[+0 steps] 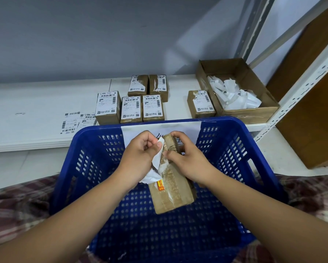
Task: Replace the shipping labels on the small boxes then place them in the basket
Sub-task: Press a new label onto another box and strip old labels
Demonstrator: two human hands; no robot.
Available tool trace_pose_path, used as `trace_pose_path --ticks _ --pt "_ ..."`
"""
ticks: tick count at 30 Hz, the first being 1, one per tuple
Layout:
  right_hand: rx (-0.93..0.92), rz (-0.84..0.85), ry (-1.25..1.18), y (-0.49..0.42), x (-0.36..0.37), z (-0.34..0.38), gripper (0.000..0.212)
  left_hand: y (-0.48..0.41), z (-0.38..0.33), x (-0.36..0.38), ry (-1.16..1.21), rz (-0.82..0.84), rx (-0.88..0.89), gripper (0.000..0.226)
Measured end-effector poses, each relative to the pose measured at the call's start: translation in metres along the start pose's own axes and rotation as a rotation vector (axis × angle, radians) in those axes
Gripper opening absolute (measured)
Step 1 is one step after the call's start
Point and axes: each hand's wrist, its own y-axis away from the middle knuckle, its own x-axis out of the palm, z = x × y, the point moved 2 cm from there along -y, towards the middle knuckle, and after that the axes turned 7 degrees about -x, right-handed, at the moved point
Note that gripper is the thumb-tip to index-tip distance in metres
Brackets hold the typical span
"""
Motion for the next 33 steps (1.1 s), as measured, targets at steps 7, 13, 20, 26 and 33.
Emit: trace_pose_path --ticks 7,13,20,26,33 --pt "0.024 -0.008 -0.034 -0.0009 0.0008 -0.0017 0.039 -0.0009 -0.0016 0.0001 0.031 -0.01 0.018 0.021" --pt "0.03 -0.001 -0.059 -0.0005 -0.0006 -0.0006 0.038 -0.0011 0.0004 0.0003 0.054 -0.019 0.039 0.021" --pt "0.057 -0.003 -0.122 -0.0019 -0.0009 -0.0025 0.039 -0.0029 0.001 -0.001 0.071 -0.026 0.047 0.021" --pt "0.068 -0.02 -0.147 -0.003 0.0007 -0.0057 0.041 -0.0032 0.0007 -0.0009 0.085 -0.041 0.027 0.02" --pt "0.069 -0.083 -0.185 -0.0026 0.0031 -0.0044 0.037 -0.0033 0.0009 0.0019 0.137 -0.107 -0.029 0.021"
